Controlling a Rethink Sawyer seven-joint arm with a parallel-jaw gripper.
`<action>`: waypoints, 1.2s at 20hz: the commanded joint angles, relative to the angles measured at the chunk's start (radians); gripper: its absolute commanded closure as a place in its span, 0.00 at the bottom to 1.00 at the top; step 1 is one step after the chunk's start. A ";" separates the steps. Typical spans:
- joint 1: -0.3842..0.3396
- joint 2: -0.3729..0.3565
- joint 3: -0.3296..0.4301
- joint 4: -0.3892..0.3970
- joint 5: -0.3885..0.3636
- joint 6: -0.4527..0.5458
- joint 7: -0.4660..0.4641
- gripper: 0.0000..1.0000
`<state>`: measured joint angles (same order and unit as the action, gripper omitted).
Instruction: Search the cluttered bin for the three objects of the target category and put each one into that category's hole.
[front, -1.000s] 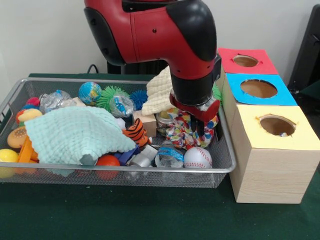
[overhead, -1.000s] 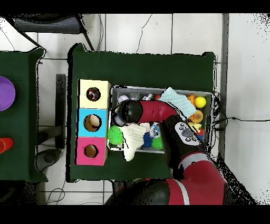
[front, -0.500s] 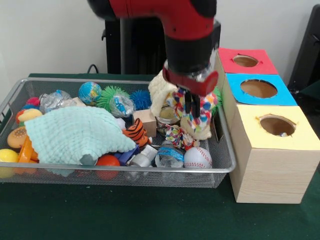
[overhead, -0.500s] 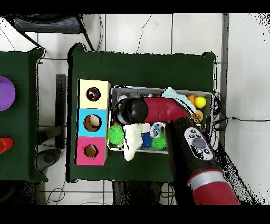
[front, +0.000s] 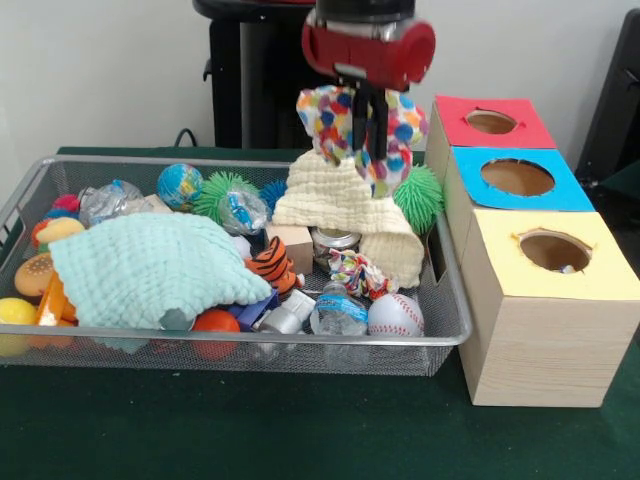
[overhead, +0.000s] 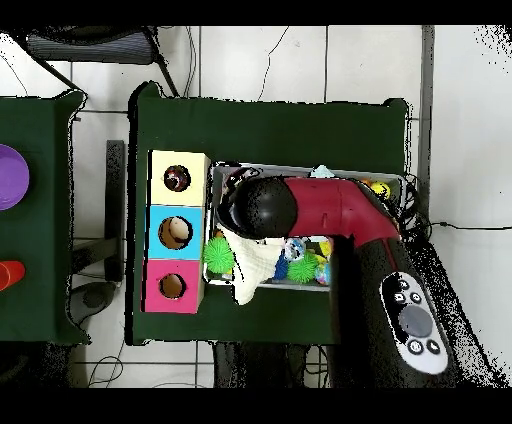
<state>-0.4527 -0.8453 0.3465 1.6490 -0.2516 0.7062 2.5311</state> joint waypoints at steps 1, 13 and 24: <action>-0.020 -0.084 0.063 0.033 0.057 0.134 -0.118 1.00; 0.115 -0.089 -0.002 0.127 0.132 0.023 0.086 1.00; 0.197 0.045 -0.047 0.087 0.139 -0.169 0.130 1.00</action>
<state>-0.2571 -0.9058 0.3443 1.6857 -0.1162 0.6623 2.5311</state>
